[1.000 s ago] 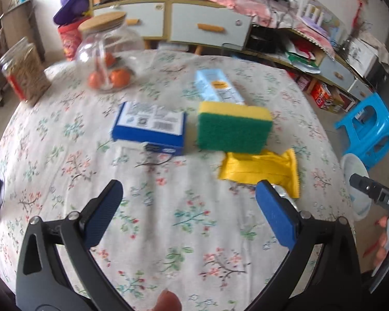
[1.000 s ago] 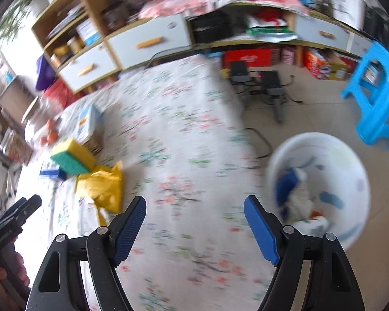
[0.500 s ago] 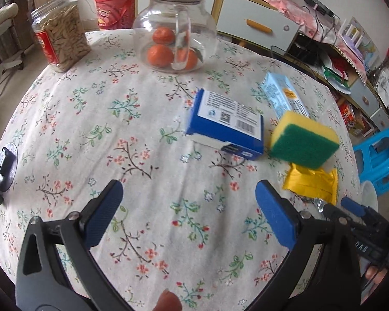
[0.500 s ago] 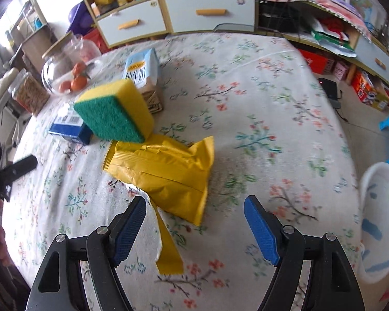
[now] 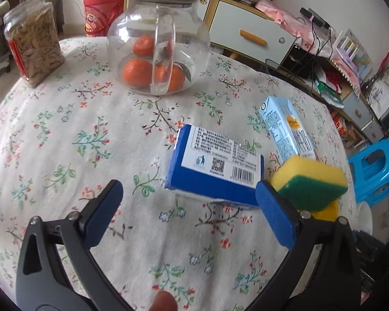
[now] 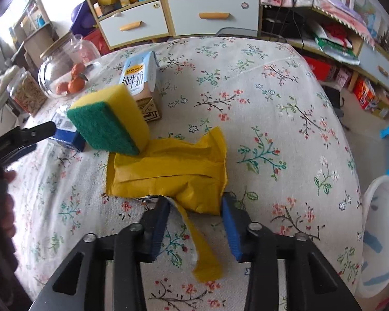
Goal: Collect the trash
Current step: 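Grasp the yellow packet with the right gripper while the left gripper grasps the blue box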
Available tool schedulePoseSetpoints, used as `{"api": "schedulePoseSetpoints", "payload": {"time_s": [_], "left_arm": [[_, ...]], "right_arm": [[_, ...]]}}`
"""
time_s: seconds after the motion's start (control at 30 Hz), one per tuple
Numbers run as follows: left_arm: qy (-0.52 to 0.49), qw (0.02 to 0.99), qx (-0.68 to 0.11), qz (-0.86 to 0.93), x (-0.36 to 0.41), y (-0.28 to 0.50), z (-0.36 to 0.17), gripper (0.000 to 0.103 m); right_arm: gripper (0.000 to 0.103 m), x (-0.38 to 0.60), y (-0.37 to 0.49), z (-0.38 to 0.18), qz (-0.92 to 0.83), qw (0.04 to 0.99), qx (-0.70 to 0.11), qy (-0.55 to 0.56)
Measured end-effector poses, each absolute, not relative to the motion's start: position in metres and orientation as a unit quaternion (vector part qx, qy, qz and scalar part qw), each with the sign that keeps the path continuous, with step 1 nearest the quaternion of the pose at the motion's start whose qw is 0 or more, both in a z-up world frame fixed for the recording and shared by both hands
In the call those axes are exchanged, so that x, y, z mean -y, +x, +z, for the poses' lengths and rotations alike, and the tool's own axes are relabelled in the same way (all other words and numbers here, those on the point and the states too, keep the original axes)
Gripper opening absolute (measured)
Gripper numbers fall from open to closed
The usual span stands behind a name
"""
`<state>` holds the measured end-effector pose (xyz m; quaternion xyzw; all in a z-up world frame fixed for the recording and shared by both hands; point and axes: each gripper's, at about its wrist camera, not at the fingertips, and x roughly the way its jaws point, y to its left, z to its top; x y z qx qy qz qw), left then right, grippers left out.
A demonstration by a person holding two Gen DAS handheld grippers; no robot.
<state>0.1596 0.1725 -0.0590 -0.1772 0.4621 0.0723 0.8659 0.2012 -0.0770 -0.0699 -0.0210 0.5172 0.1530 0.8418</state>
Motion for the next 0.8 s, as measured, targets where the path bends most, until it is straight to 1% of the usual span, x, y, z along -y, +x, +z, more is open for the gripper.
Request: {"api": "schedulePoseSetpoints", "payload": {"time_s": [0.1, 0.17, 0.2, 0.33, 0.37, 0.7, 0.73, 0.8], "left_arm": [[-0.19, 0.866, -0.459, 0.065, -0.176, 0.161, -0.064, 0.101], [-0.197, 0.865, -0.458, 0.059, -0.177, 0.16, -0.065, 0.094], [-0.2, 0.864, -0.459, 0.056, -0.177, 0.16, -0.066, 0.092], [-0.196, 0.867, -0.456, 0.045, -0.174, 0.158, -0.065, 0.08], [-0.193, 0.868, -0.456, 0.043, -0.173, 0.158, -0.066, 0.079], [-0.192, 0.865, -0.46, 0.055, -0.169, 0.161, -0.065, 0.079], [-0.19, 0.864, -0.462, 0.057, -0.167, 0.16, -0.064, 0.08], [-0.184, 0.866, -0.461, 0.052, -0.163, 0.159, -0.063, 0.089]], "right_arm": [[0.034, 0.089, 0.2, -0.065, 0.151, 0.842, -0.518, -0.002], [0.034, 0.095, 0.198, -0.058, 0.153, 0.844, -0.513, 0.008], [0.033, 0.097, 0.197, -0.056, 0.154, 0.846, -0.511, 0.011], [0.033, 0.108, 0.192, -0.044, 0.154, 0.852, -0.5, 0.026], [0.033, 0.111, 0.191, -0.042, 0.153, 0.853, -0.498, 0.03], [0.034, 0.137, 0.193, -0.036, 0.133, 0.856, -0.496, 0.055], [0.034, 0.139, 0.192, -0.036, 0.132, 0.856, -0.496, 0.057], [0.034, 0.142, 0.191, -0.035, 0.13, 0.857, -0.495, 0.059]]}}
